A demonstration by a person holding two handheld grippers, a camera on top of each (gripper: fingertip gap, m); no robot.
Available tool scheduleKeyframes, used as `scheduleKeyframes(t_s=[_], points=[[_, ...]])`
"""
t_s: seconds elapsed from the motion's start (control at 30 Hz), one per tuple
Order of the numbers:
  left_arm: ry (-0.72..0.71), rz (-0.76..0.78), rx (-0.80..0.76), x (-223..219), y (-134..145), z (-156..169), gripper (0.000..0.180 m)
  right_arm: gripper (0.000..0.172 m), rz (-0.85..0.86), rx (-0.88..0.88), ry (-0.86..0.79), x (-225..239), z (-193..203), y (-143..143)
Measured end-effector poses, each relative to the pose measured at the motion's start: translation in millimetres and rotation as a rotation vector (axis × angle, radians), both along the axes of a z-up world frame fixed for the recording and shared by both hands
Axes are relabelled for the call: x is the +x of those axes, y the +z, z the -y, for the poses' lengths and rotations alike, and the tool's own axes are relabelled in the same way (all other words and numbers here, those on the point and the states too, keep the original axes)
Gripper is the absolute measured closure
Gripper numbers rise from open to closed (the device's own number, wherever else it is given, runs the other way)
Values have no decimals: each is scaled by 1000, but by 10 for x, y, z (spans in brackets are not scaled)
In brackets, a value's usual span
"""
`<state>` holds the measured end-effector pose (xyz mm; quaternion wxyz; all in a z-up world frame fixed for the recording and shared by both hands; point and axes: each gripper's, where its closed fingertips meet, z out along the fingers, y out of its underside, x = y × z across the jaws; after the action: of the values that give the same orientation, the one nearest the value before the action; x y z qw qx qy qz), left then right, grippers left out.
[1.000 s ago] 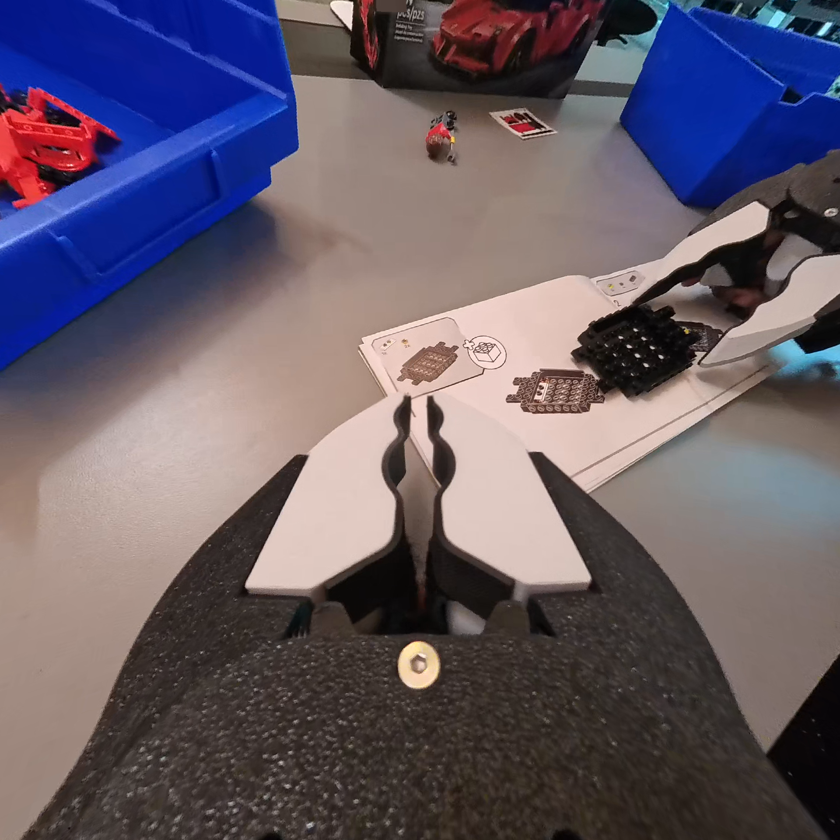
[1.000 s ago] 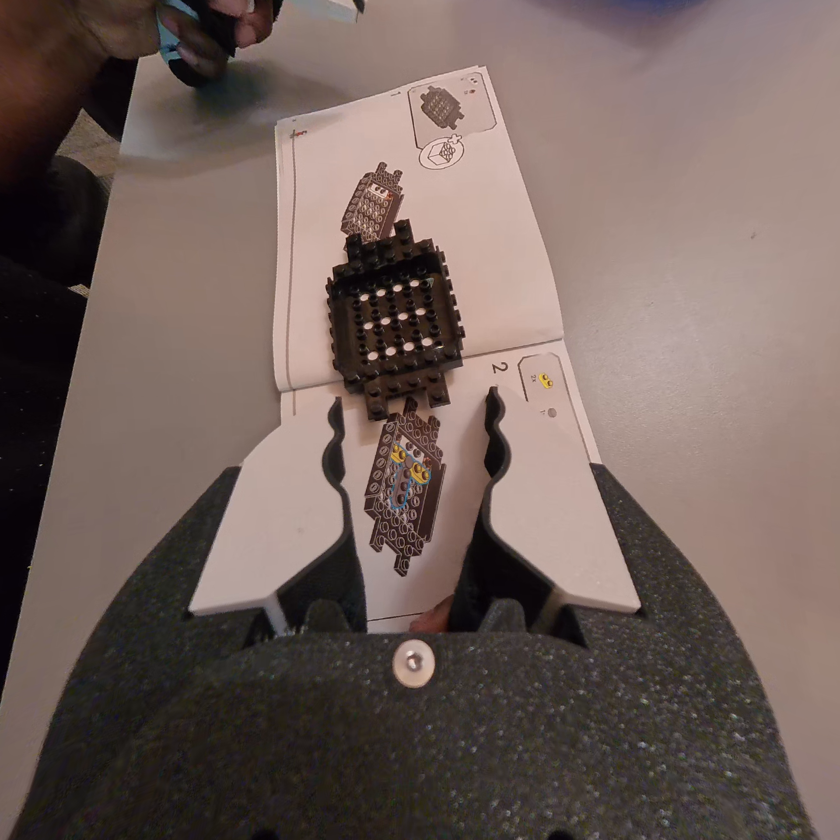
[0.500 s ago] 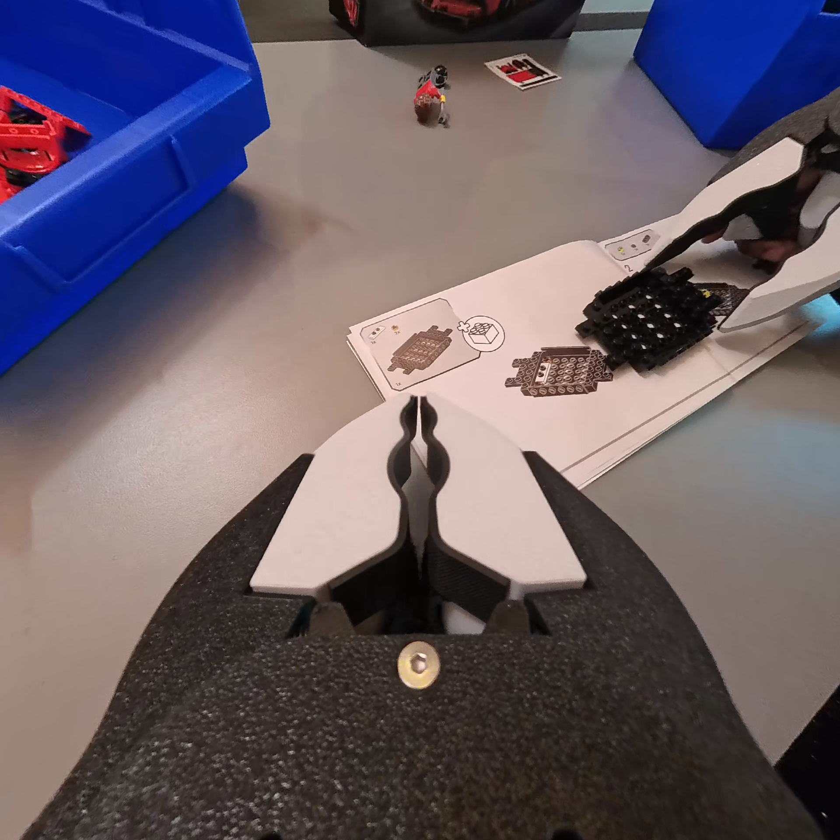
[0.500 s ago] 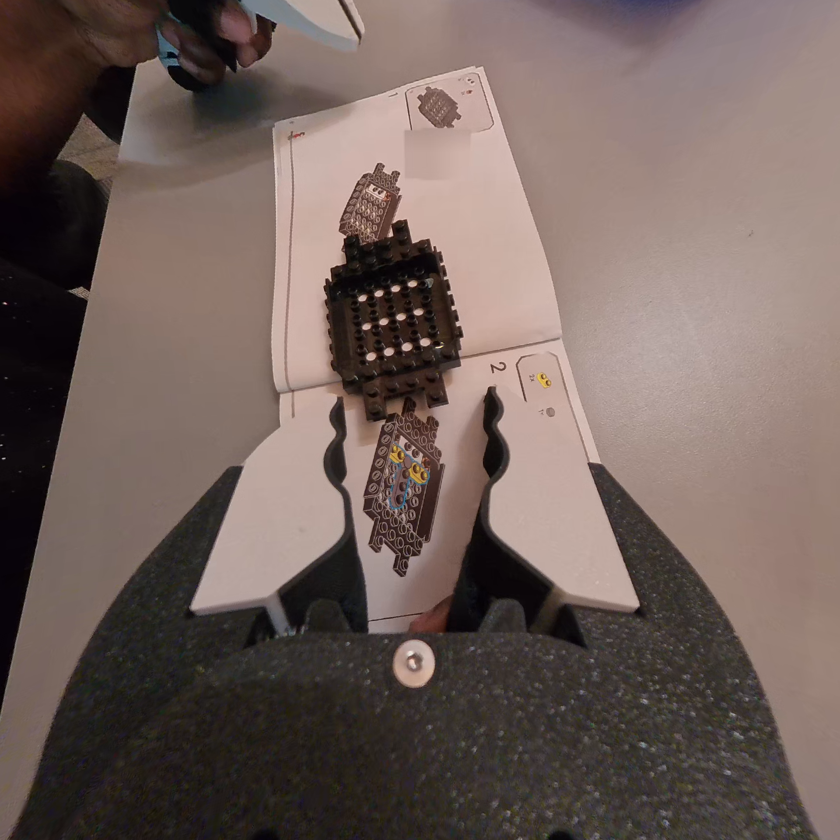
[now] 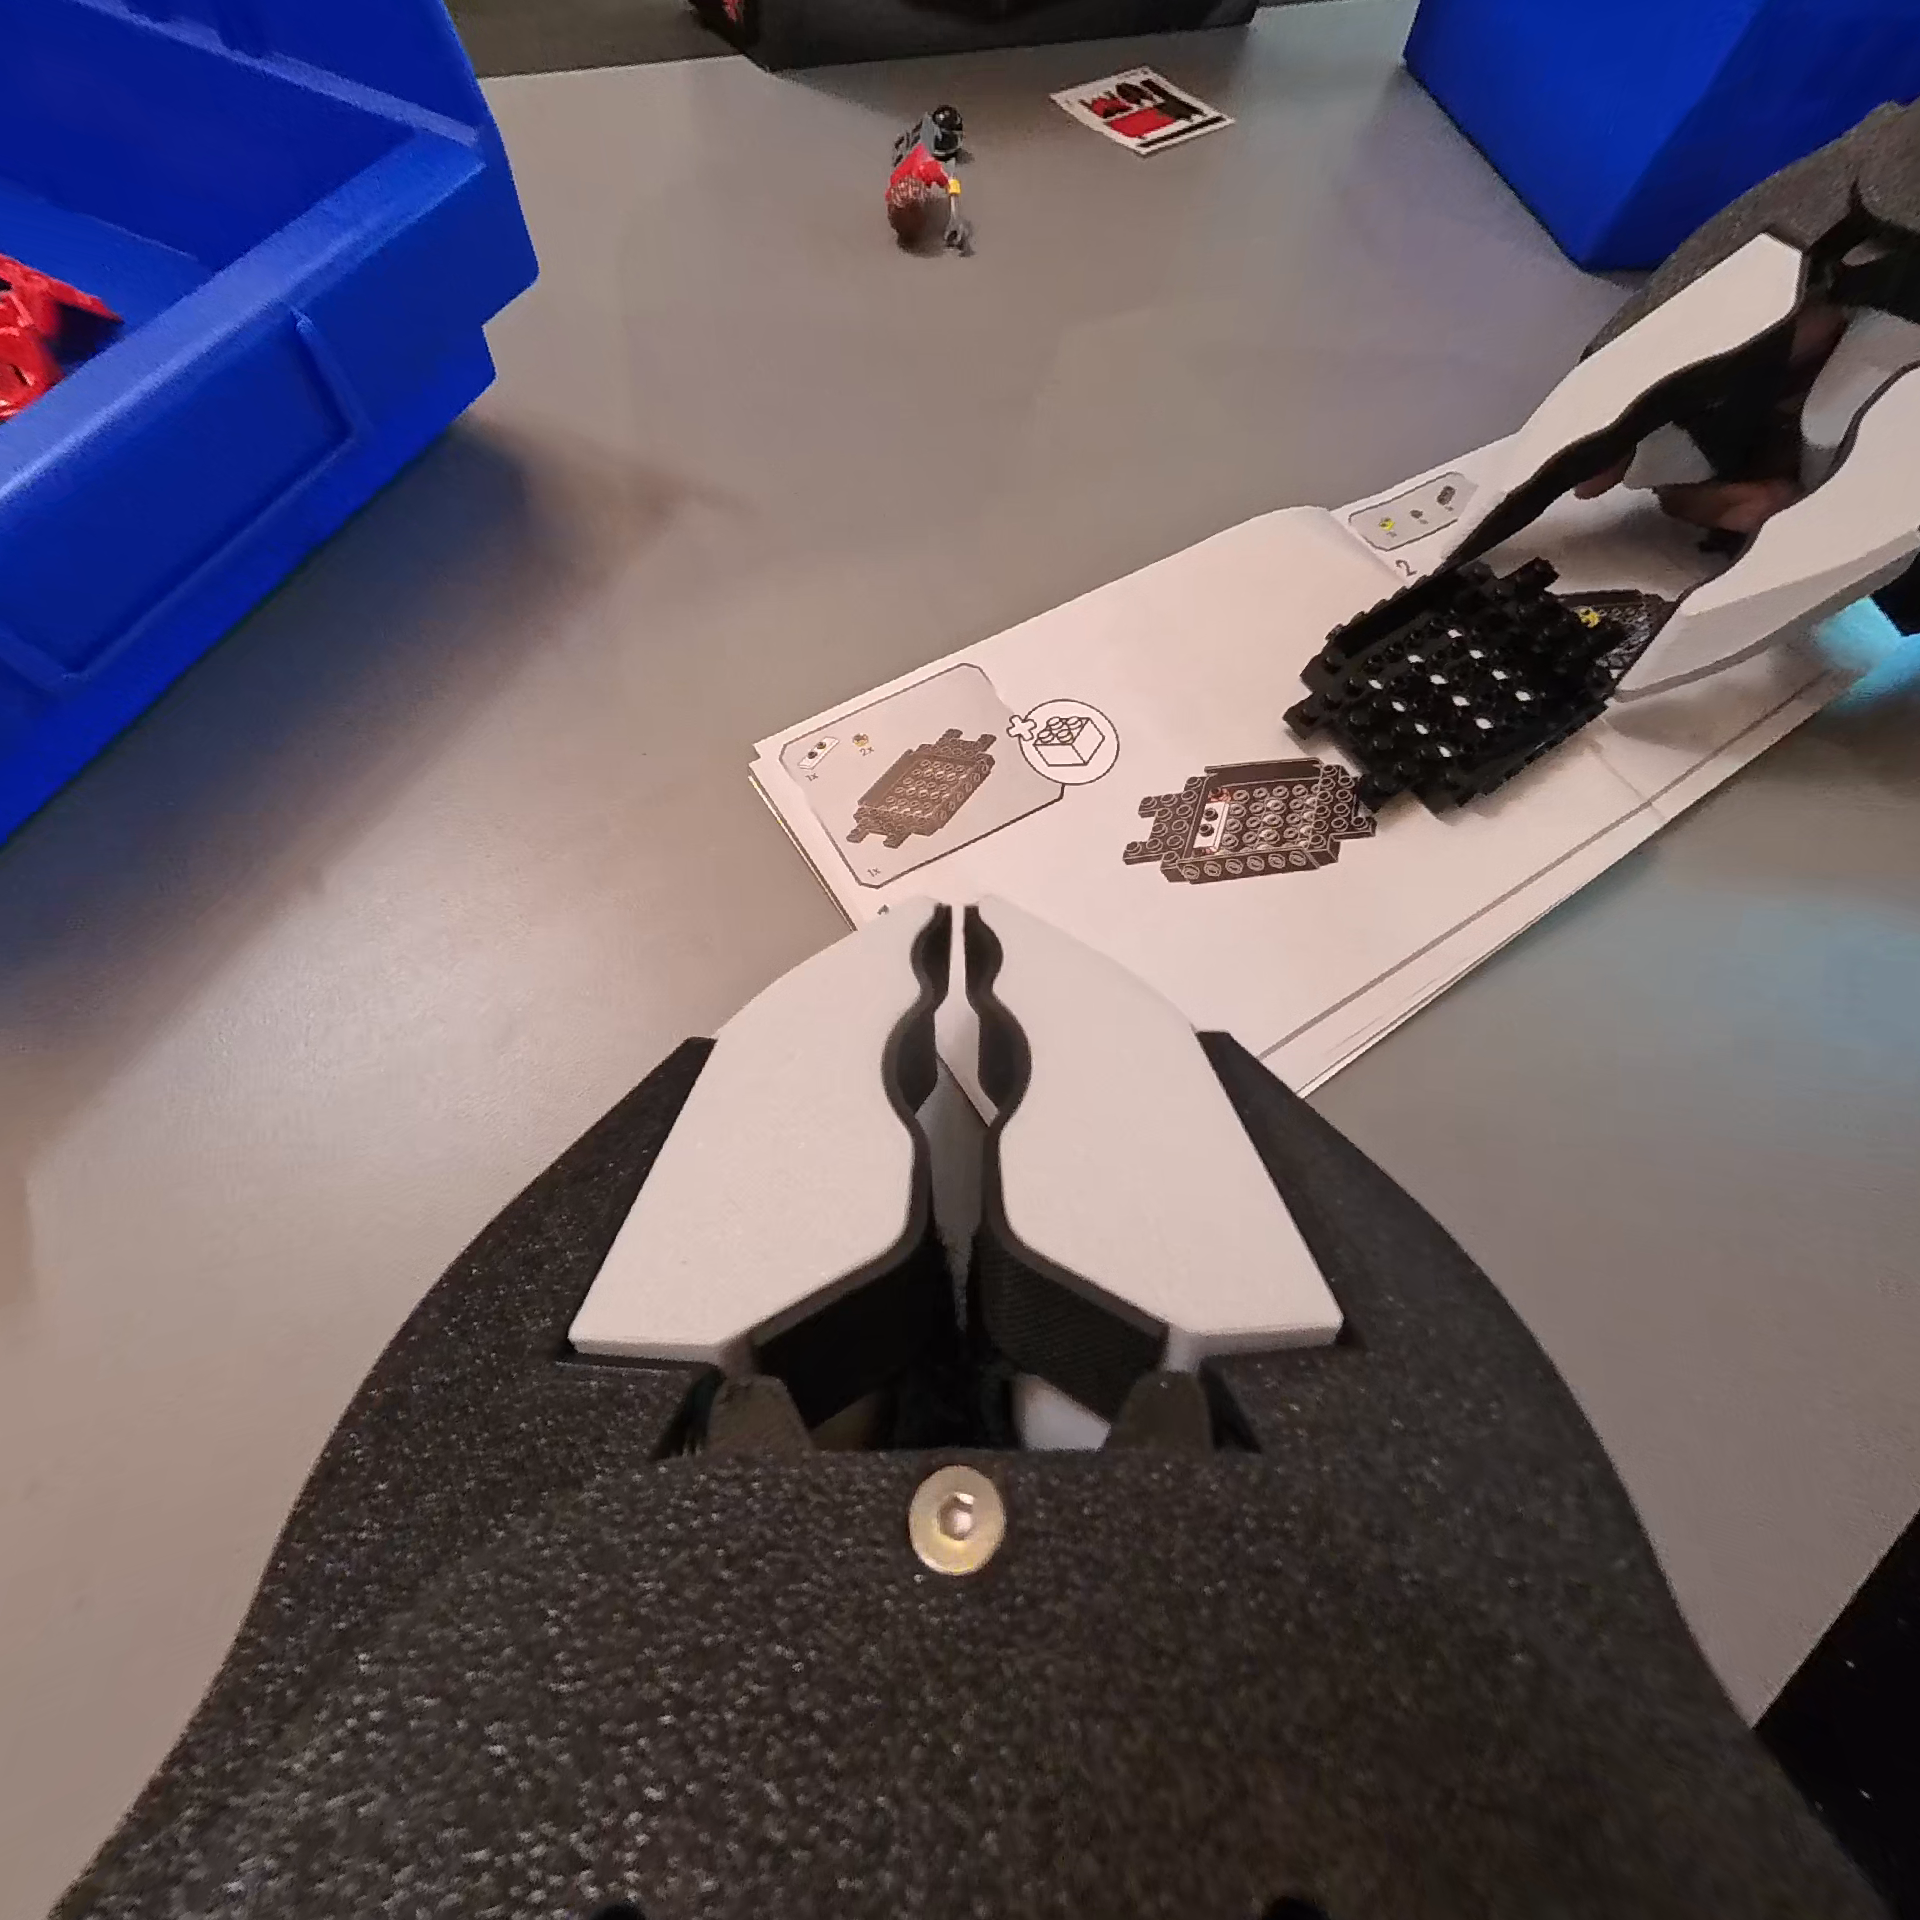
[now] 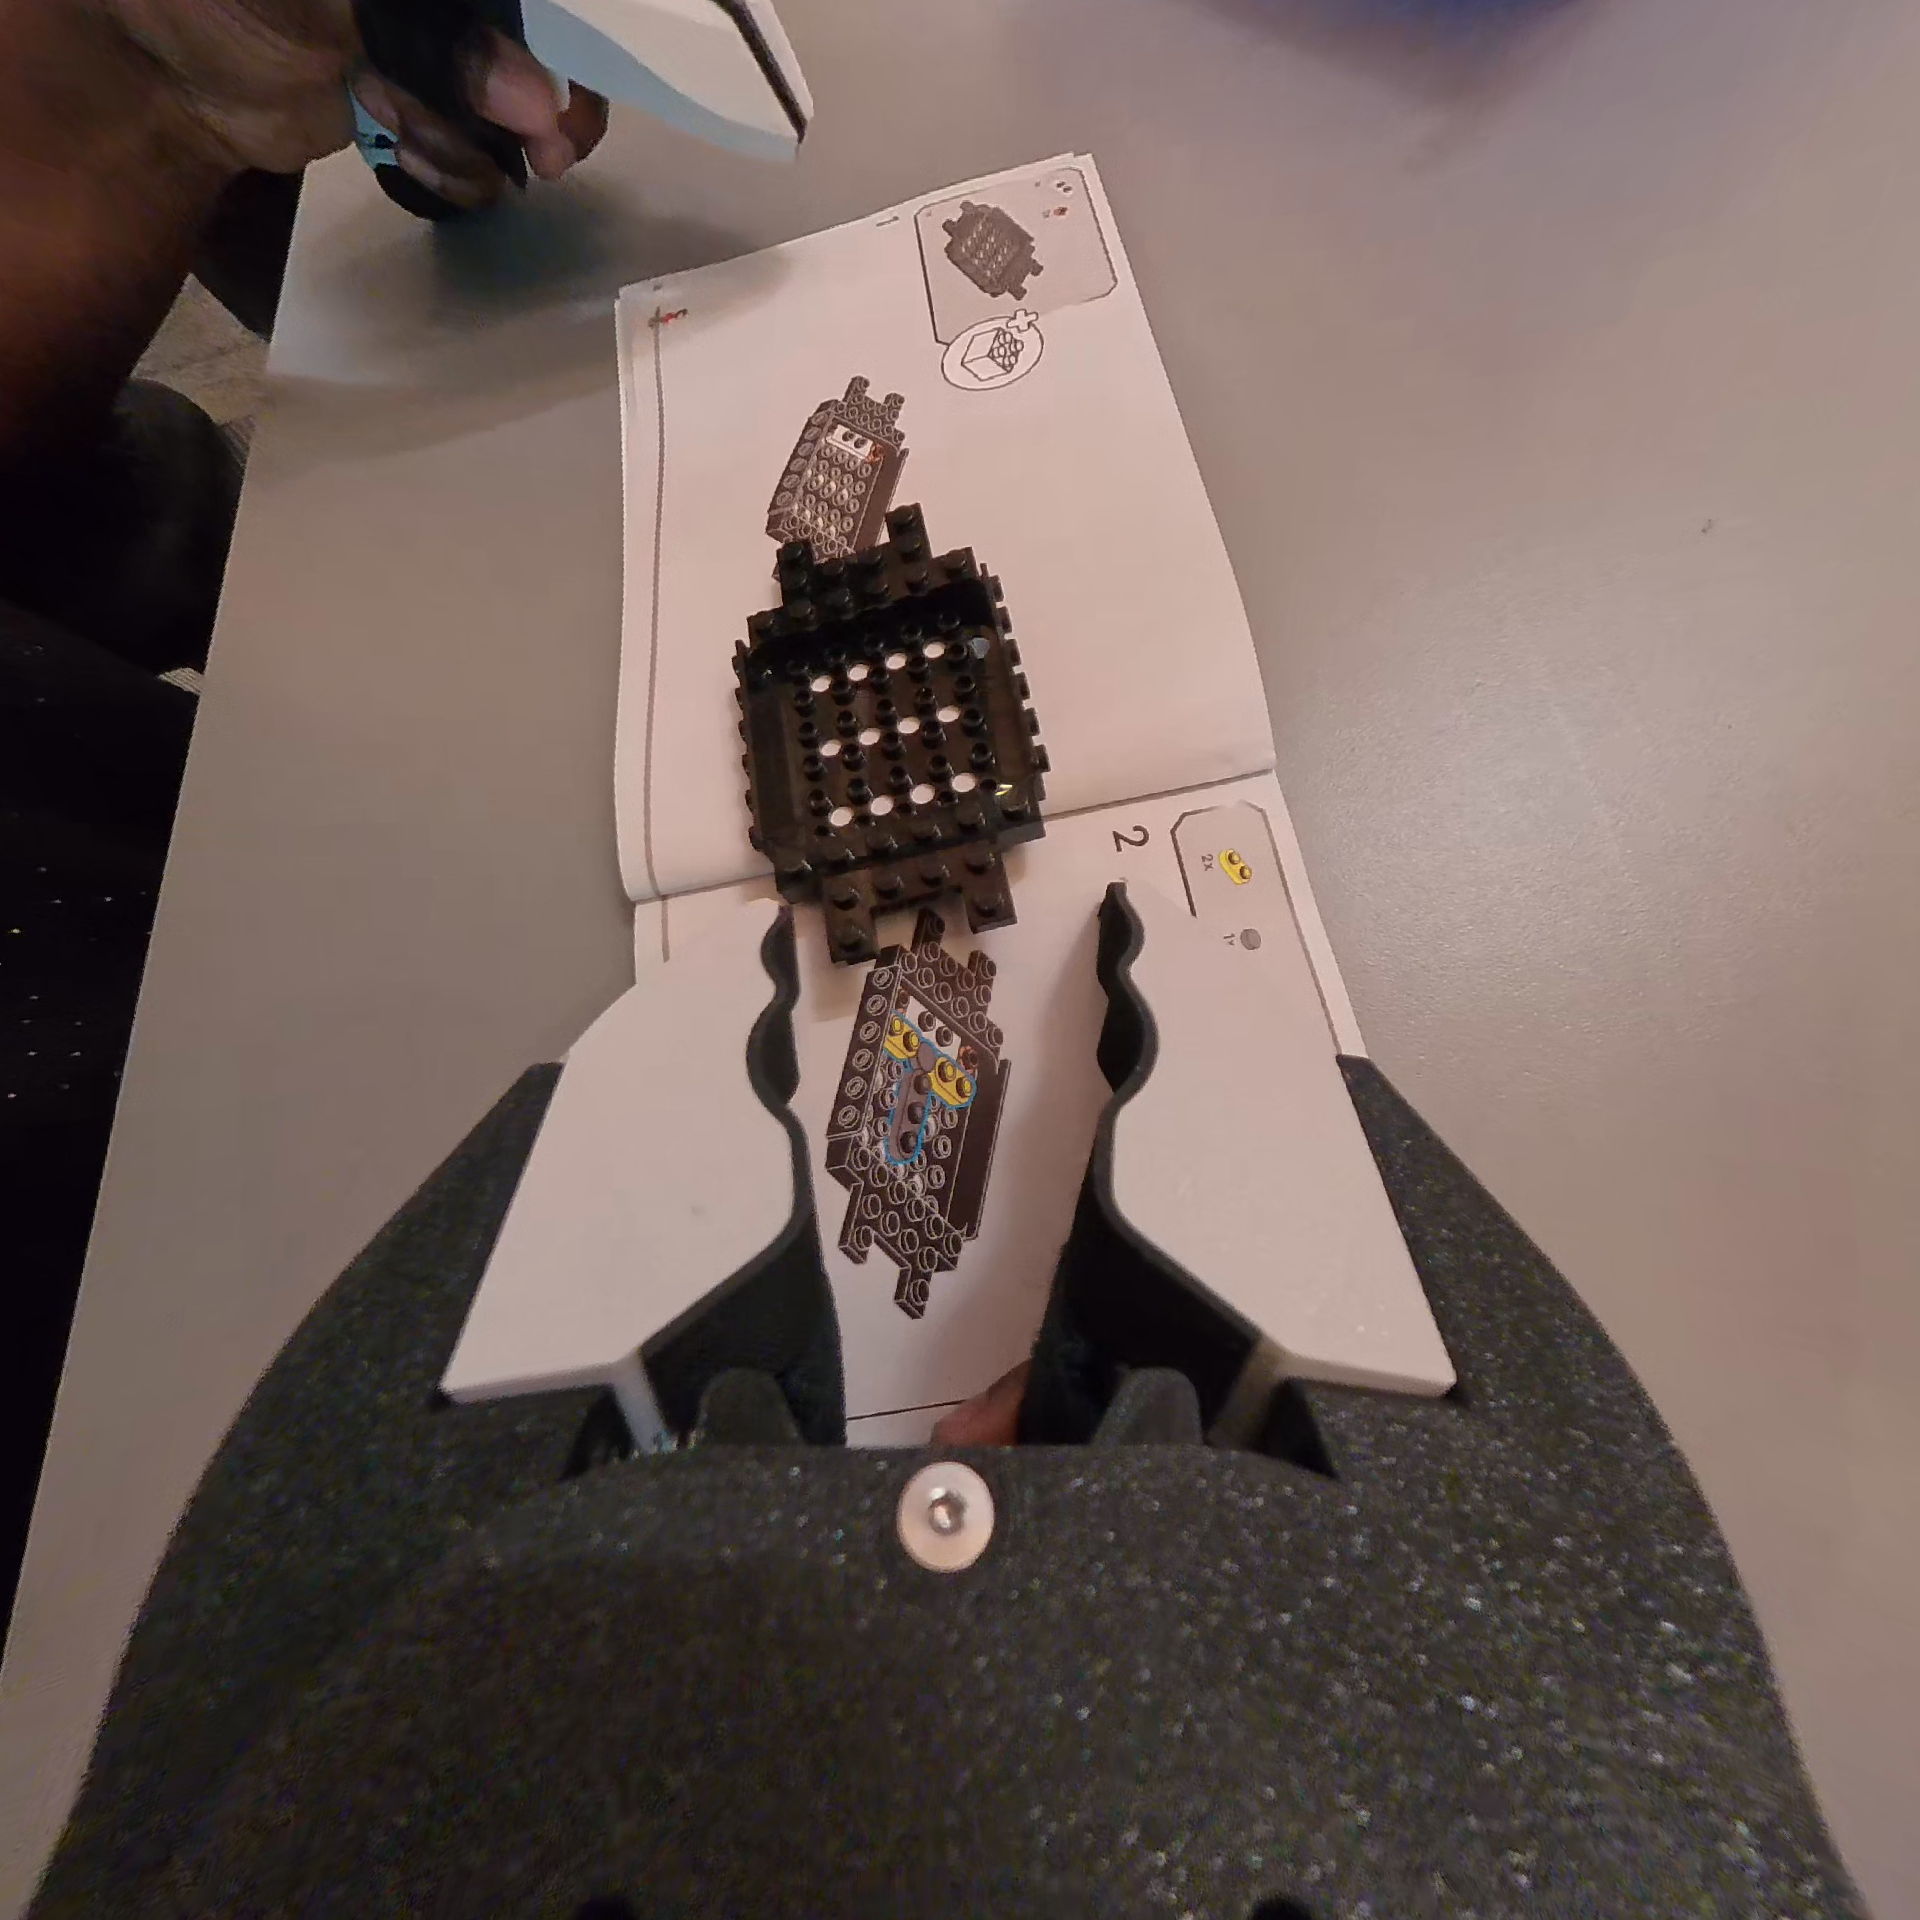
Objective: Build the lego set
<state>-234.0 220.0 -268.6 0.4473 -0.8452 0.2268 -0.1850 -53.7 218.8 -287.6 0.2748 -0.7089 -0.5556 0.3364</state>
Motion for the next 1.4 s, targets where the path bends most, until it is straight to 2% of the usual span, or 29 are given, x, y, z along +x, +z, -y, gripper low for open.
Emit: scheduleKeyframes(t_s=[0.2,0.27,0.37,0.5,0.63,0.73,0.8,0.9,1.03,1.17,1.23,1.33,1.4], points=[[-2,-2,-3,3,-5,1,179,117,-3,-4,-1,0,-1,6],[0,-2,-1,1,-3,-1,179,117,-43,34,-21,-1,-17,88],[4,7,9,-5,16,-2,179,118,-185,55,-77,127,4,536],[-3,7,27,2,38,8,179,125,-191,113,-301,888,-143,1205],[-28,-6,40,34,43,31,179,138,78,158,-398,1864,-237,1770],[-16,-10,77,21,83,32,179,150,414,244,-407,2618,-469,1936],[7,-4,110,-8,129,24,179,167,587,343,-397,3057,-722,1921],[40,24,161,-56,213,19,179,171,721,443,-277,3401,-984,1661],[52,52,225,-82,308,41,179,170,803,369,-146,3577,-1040,1108],[69,31,224,-95,294,28,178,163,718,235,-67,3524,-975,823],[77,10,210,-97,261,13,178,150,635,126,-24,3469,-877,795],[100,-31,189,-113,207,-16,178,150,476,31,-26,3334,-854,856],[110,-59,167,-119,160,-34,178,147,469,33,-21,3311,-885,827]])
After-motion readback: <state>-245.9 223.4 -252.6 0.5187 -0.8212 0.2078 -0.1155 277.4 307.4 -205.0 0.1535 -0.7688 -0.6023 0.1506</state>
